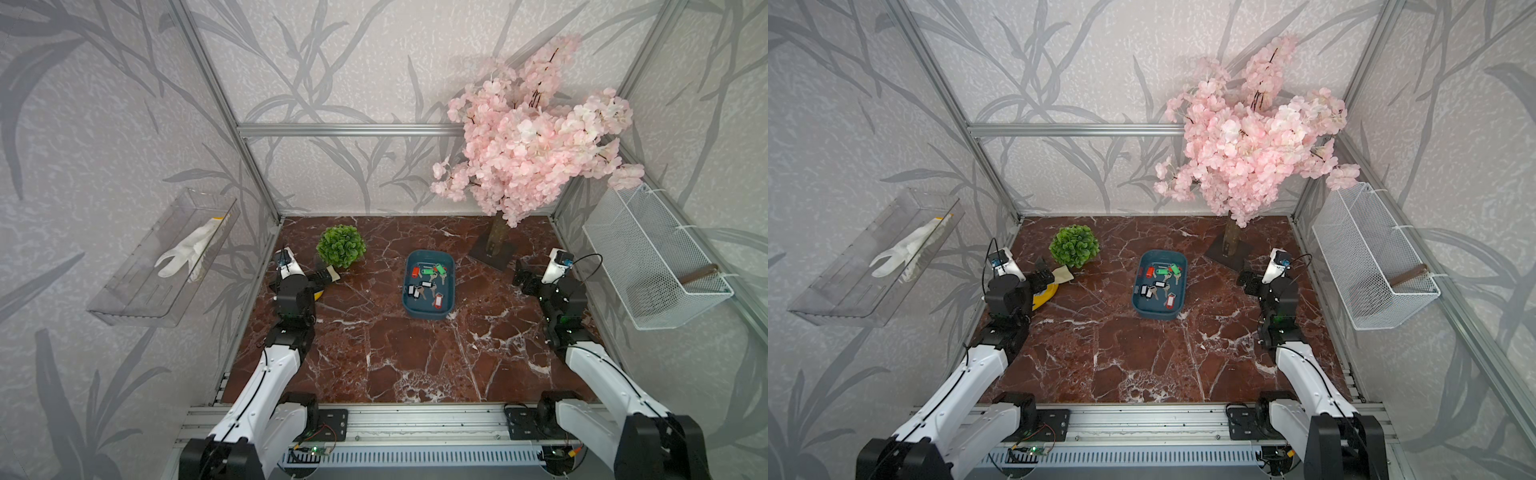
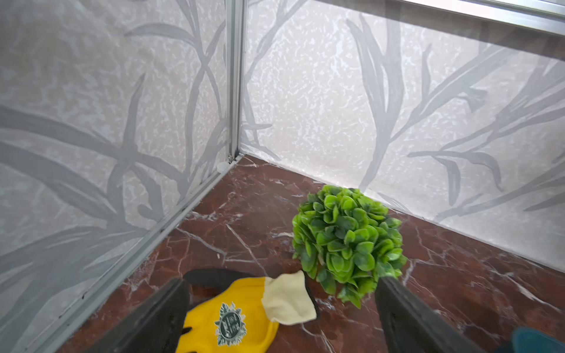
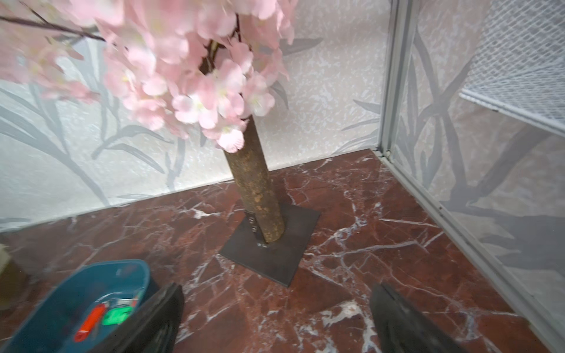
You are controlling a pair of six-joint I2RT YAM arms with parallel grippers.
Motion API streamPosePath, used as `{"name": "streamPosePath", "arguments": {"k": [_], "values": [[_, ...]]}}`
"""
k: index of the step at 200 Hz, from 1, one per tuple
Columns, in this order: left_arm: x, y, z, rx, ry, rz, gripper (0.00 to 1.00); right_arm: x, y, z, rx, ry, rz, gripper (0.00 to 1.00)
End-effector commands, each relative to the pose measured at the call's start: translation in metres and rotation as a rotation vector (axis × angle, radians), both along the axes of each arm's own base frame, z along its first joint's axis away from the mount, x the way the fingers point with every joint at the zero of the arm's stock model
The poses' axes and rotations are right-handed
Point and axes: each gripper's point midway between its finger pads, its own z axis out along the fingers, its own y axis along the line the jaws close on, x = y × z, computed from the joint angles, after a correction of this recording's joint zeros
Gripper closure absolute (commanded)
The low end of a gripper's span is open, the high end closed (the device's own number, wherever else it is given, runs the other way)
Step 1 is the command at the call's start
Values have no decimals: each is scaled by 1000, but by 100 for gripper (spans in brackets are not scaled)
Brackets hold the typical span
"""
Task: Take the keys out of the storage box
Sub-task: Move the storage box to the center of the board.
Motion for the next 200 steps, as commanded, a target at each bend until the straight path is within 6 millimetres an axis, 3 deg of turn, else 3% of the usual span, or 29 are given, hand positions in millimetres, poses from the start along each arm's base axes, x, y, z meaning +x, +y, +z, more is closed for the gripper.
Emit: {"name": "streamPosePath", "arguments": {"k": [1, 42, 70, 99, 125, 200], "values": [[-12, -34, -23, -80, 175, -79, 0, -15, 28, -10, 174, 131, 115, 1], [-8, -114, -36, -106, 333, -263, 1, -28, 54, -14, 260, 240, 221, 1], [7, -165, -45, -99, 433, -377, 6, -31, 63, -25, 280, 309, 241, 1], [24, -209, -68, -117, 572, -480, 14, -33, 74, -29, 309, 351, 274, 1], [39, -233, -89, -119, 685, -525, 18, -35, 77, -30, 315, 366, 284, 1], [74, -263, -140, -72, 866, -545, 37, -37, 74, -40, 333, 387, 252, 1]]}}
